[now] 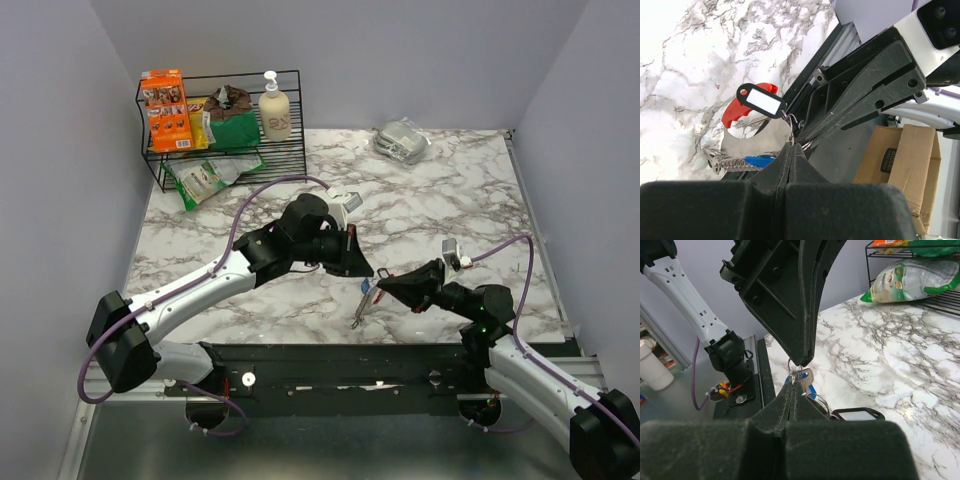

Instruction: Put the keys on the keyring

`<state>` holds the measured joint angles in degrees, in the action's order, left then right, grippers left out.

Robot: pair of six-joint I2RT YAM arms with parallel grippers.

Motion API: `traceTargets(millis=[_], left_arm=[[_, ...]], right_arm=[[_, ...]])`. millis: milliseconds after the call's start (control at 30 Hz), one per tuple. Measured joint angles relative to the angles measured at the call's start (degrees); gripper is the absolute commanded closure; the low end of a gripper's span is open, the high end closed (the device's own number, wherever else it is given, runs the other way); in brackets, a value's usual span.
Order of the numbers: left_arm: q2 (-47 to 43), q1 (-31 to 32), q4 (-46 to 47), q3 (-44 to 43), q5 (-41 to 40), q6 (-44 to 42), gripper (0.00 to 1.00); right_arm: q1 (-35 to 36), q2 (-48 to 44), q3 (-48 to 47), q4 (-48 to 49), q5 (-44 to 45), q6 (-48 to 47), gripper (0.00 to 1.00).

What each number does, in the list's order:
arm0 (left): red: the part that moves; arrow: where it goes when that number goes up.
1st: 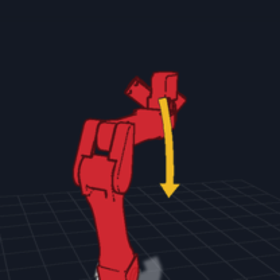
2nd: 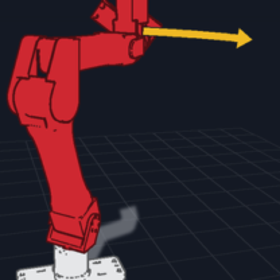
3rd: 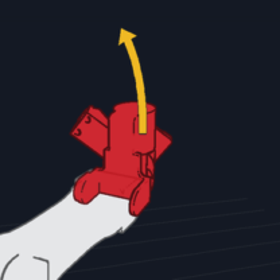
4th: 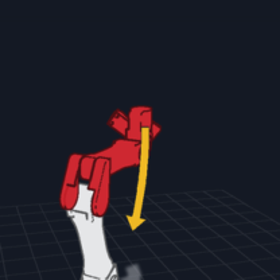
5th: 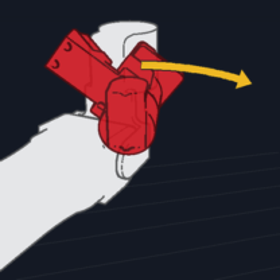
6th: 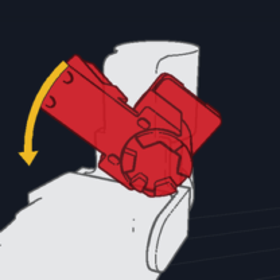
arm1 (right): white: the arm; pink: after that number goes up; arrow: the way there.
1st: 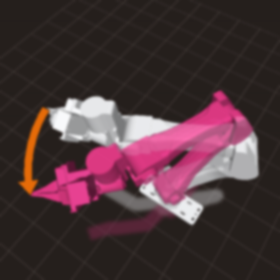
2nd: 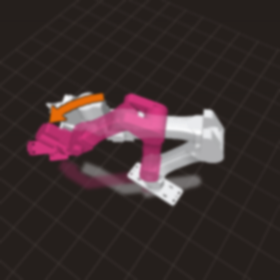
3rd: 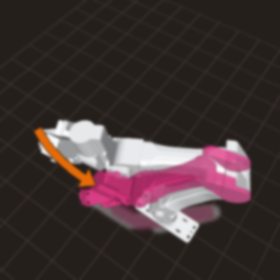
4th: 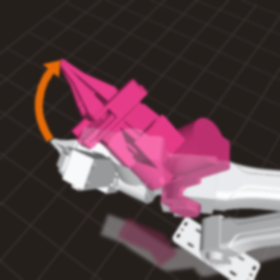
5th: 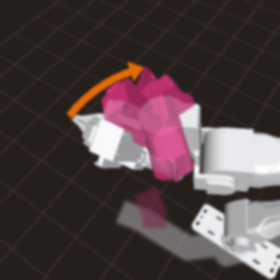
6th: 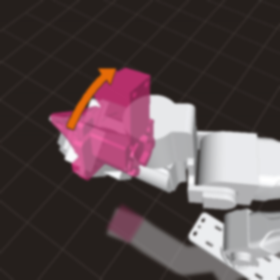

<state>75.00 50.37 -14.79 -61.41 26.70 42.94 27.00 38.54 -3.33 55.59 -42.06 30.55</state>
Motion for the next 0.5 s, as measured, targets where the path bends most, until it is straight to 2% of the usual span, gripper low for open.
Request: traceTargets(millis=[500], left_arm=[[-0.26, 0.00, 1.81, -0.24, -0.04, 0.44, 1.00]], right_arm=[[0.00, 0.00, 0.00, 0.02, 0.02, 0.00, 1.00]])
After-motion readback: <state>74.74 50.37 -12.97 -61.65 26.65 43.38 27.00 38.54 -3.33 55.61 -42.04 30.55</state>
